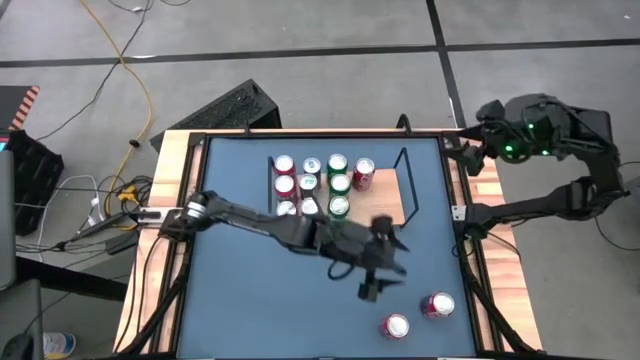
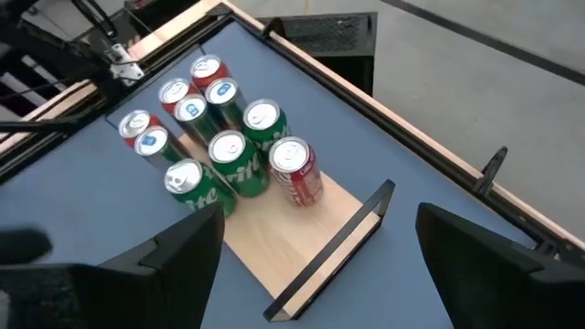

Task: Place canned beverage on shelf
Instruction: Put the red soda can on the shelf aligned with other red soda can

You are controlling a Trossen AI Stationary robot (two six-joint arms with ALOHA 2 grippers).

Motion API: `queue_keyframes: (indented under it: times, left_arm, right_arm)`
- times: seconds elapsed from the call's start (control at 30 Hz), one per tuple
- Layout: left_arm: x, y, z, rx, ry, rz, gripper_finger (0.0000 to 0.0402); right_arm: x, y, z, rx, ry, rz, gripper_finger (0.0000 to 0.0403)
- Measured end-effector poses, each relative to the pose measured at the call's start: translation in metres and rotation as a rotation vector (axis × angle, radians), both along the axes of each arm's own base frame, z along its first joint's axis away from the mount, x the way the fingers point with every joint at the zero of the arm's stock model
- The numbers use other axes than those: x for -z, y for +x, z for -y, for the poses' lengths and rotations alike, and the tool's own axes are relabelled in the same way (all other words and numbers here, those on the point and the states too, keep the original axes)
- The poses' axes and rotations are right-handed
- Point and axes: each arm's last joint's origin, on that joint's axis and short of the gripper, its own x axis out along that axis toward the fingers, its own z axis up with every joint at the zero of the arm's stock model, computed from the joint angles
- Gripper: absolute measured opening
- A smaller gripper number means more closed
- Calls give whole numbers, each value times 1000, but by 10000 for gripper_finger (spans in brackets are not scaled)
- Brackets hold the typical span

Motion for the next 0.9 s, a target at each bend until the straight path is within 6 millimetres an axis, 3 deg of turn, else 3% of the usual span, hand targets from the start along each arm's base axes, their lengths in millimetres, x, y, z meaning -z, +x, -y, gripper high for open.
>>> queue_keyframes:
  times: [0.23, 0.4, 0.53, 0.67, 0.9]
  left_arm:
    - [46, 35, 29, 121, -107, 188, 329]
    - [74, 50, 32, 115, -194, 244, 329]
    - [84, 53, 29, 59, -299, 175, 329]
    - [66, 46, 30, 117, -364, 169, 329]
    - [-21, -8, 36, 50, -213, 172, 329]
  right_arm:
    - [4, -2, -6, -73, 8, -48, 344]
    - [6, -2, -11, -134, 17, -75, 344]
    - [8, 0, -16, -176, 58, -68, 343]
    - [31, 8, -27, -297, 120, -148, 325]
    - [108, -1, -61, -437, 424, -382, 294]
